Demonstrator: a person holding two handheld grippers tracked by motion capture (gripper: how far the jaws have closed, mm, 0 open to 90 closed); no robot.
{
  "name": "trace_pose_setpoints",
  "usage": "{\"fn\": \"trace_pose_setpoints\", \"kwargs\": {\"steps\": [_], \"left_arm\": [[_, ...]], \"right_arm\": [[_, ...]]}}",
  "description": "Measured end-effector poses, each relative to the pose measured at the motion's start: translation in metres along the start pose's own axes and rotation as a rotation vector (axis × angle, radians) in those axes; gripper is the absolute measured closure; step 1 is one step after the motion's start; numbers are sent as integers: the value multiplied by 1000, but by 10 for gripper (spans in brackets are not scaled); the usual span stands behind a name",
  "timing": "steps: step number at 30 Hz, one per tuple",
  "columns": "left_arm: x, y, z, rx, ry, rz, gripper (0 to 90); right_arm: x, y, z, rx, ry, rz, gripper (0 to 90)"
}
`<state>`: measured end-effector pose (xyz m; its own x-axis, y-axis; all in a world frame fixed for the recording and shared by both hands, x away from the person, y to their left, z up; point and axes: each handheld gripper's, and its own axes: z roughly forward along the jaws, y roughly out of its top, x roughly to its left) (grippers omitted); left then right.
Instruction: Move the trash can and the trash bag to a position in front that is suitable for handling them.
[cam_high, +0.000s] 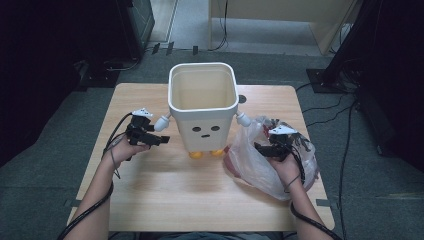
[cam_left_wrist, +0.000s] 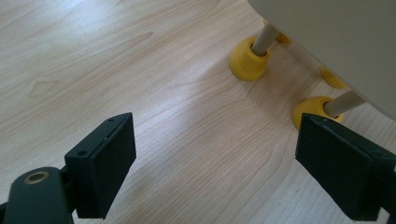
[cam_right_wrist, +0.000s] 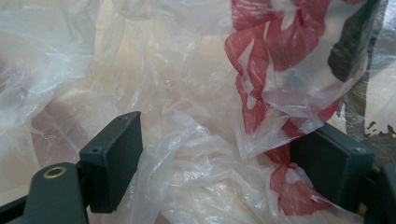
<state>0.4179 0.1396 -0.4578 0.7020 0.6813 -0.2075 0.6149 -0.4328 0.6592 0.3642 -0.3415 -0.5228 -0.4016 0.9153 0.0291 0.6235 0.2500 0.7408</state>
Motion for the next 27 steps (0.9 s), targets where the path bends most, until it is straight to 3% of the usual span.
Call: {"fn": "trace_pose_setpoints", "kwargs": {"steps": [15,20,27], "left_arm": [[-5,9,-18,-43,4,22,124],[-5,9,-23,-72,-41,-1,124],[-5,12,-31,-87,-39,12,123]], "right_arm": [[0,0,0,0,2,-2,194],[0,0,0,0,3,-3,194],[0,0,0,0,4,-4,194]]}}
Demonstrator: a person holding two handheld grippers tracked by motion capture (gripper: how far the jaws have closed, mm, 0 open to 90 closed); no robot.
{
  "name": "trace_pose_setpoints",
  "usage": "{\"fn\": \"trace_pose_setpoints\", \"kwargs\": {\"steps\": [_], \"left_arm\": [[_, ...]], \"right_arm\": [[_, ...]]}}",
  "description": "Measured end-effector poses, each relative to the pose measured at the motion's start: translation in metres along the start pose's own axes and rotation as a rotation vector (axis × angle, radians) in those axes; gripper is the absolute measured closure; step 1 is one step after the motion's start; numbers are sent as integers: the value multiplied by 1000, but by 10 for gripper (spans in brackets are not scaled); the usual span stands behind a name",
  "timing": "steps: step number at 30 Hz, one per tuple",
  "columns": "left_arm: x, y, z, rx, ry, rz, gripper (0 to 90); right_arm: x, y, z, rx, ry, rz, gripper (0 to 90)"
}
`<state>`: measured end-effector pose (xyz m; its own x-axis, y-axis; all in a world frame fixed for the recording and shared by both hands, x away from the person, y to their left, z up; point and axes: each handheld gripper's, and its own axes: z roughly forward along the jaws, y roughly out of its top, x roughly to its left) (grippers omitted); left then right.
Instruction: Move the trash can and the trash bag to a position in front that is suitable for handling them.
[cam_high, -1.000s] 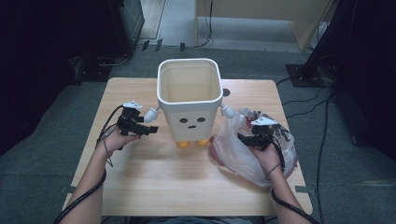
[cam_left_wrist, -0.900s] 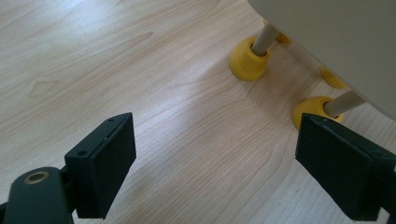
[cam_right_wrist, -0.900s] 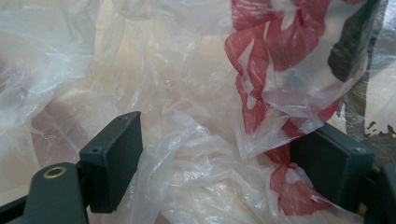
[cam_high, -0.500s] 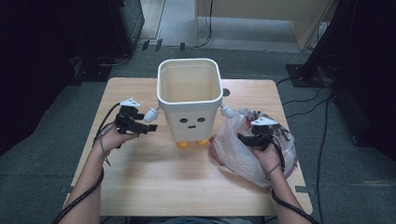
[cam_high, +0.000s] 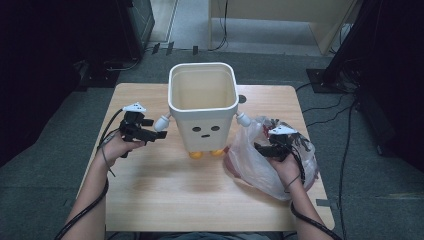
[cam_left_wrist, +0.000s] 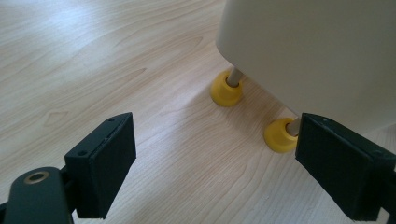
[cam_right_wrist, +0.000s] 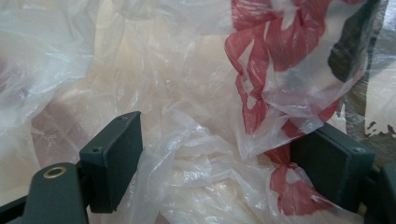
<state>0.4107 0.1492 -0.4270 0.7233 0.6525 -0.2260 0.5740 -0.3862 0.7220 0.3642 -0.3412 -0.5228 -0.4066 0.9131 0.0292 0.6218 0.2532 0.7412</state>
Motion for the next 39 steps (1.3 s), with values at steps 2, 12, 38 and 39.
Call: {"fn": "trace_pose_setpoints", "kwargs": {"steps": [2,12,38,39], "left_arm": [[0,1,-3,-1,8,0,124],[-3,7,-12,-13,2,12,148],[5,14,-36,-35,12,3,148],[5,15,-36,-37,12,5,148]], "right_arm": [[0,0,0,0,1,1,194],[0,0,0,0,2,0,194],[0,0,0,0,4,-3,194],[0,0,0,0,4,-3,194]]}}
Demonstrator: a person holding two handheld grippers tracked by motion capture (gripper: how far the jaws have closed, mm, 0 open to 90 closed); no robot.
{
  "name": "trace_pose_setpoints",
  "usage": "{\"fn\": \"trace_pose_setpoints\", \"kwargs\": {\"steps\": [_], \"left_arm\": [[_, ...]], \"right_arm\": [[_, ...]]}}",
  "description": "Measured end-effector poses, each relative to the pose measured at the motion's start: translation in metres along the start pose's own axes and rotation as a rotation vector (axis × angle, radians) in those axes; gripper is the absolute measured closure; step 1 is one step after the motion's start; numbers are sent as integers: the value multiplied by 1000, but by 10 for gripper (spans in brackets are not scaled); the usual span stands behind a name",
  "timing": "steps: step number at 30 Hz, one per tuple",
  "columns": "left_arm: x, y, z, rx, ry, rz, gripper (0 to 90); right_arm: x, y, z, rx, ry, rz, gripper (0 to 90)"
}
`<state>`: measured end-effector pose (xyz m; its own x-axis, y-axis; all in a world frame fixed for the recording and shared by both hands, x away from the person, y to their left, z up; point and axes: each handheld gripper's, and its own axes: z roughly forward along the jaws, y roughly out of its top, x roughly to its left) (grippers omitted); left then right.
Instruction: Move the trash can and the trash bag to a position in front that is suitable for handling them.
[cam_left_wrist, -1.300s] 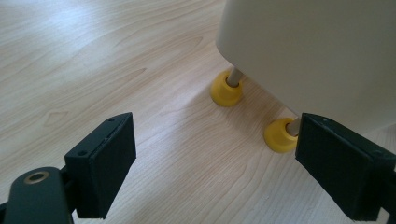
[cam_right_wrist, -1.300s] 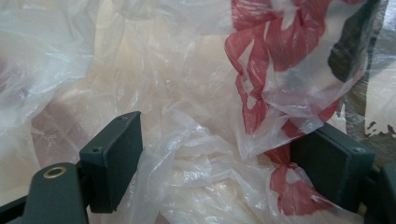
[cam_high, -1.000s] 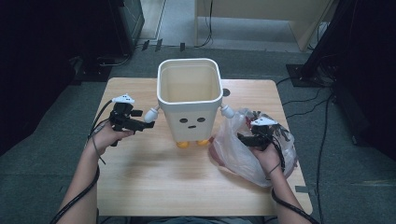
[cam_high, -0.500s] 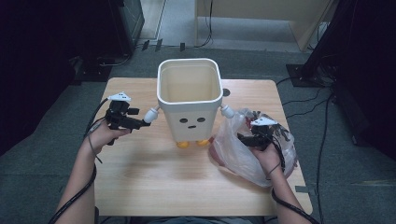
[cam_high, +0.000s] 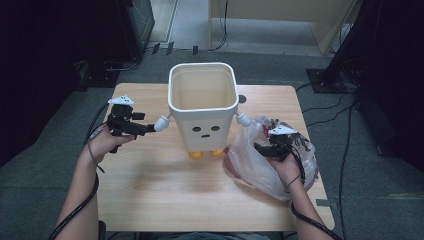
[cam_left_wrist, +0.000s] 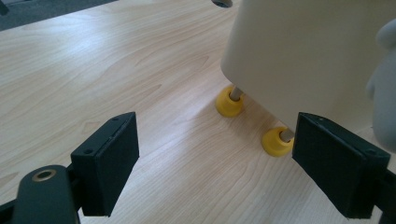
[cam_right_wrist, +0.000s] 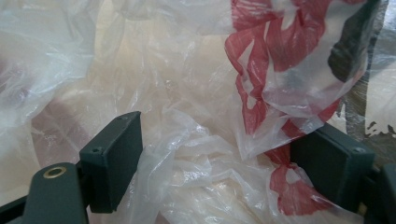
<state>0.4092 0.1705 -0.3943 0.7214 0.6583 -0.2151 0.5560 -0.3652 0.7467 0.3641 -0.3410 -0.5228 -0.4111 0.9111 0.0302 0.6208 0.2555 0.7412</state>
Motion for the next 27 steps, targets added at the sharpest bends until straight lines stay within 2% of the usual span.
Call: {"fn": "trace_pose_setpoints", "kwargs": {"steps": [2,4,9,11,15,18,21,27], "left_arm": [[1,1,1,6,0,12,148],[4,2,3,12,2,10,148],[11,4,2,-8,-2,-10,148],[13,6,1,-7,12,-9,148],[14,11,-2,-4,26,-19,147],[15,15,-5,-11,24,-18,148],[15,17,-6,-11,40,-13,148],[16,23,-9,-16,31,-11,148]], "right_arm": [[0,0,0,-1,-1,0,194],[1,0,0,-2,-4,1,196],[1,0,0,-2,-3,-3,196],[1,0,0,-1,-3,-3,196],[1,0,0,-1,-2,-4,196],[1,0,0,-1,-1,-5,196],[1,0,0,0,0,-4,195],[1,0,0,0,2,-5,195]]}}
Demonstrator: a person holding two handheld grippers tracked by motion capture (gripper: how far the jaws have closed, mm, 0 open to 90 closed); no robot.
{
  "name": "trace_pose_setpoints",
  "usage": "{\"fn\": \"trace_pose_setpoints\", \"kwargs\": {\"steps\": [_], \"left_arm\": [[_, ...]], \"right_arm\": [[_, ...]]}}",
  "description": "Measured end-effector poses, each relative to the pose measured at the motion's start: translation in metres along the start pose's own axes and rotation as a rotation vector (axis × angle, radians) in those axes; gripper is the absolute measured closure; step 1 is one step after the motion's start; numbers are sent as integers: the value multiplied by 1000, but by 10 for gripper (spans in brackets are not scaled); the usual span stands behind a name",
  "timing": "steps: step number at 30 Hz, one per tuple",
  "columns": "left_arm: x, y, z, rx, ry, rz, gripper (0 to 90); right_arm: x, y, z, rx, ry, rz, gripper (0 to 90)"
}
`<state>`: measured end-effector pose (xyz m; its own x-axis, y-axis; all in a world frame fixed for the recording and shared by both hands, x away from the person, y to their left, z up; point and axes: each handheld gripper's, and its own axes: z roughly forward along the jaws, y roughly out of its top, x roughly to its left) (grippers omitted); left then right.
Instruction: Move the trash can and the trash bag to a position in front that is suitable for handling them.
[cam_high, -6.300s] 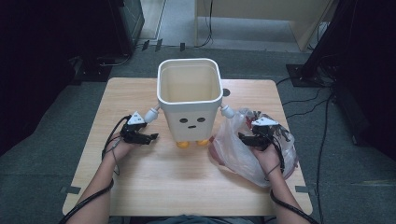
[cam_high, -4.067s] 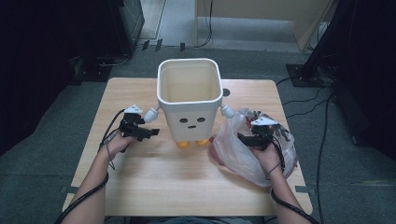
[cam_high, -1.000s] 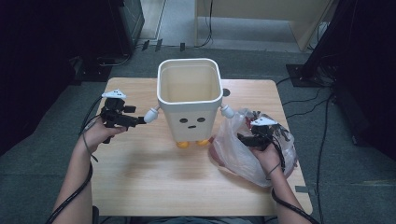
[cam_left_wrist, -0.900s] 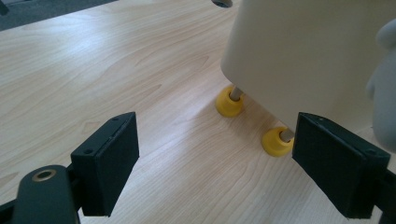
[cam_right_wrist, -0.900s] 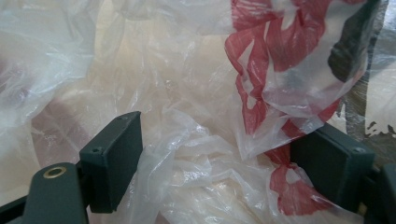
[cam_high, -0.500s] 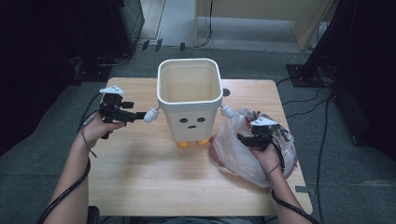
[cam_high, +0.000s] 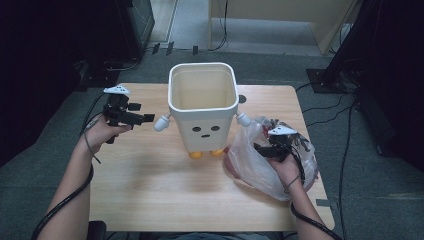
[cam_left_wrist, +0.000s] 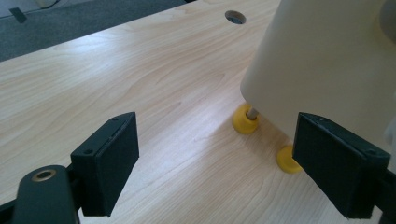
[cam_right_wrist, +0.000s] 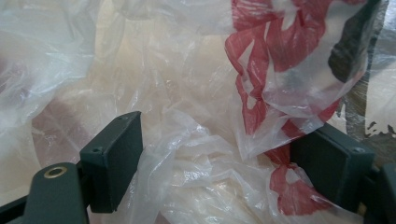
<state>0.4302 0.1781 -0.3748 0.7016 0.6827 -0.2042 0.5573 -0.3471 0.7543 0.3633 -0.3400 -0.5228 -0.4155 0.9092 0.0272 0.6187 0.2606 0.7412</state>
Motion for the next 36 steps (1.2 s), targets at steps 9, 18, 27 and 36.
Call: {"fn": "trace_pose_setpoints", "kwargs": {"steps": [9,18,27,36], "left_arm": [[-2,12,-5,-2,6,4,148],[-3,23,-14,-13,10,20,148],[-7,33,-14,-19,6,27,148],[-11,45,-15,-30,9,49,148]], "right_arm": [[0,0,0,0,1,0,195],[0,0,0,0,1,-1,195],[0,0,0,0,2,-2,195],[0,0,0,0,4,-3,195]]}}
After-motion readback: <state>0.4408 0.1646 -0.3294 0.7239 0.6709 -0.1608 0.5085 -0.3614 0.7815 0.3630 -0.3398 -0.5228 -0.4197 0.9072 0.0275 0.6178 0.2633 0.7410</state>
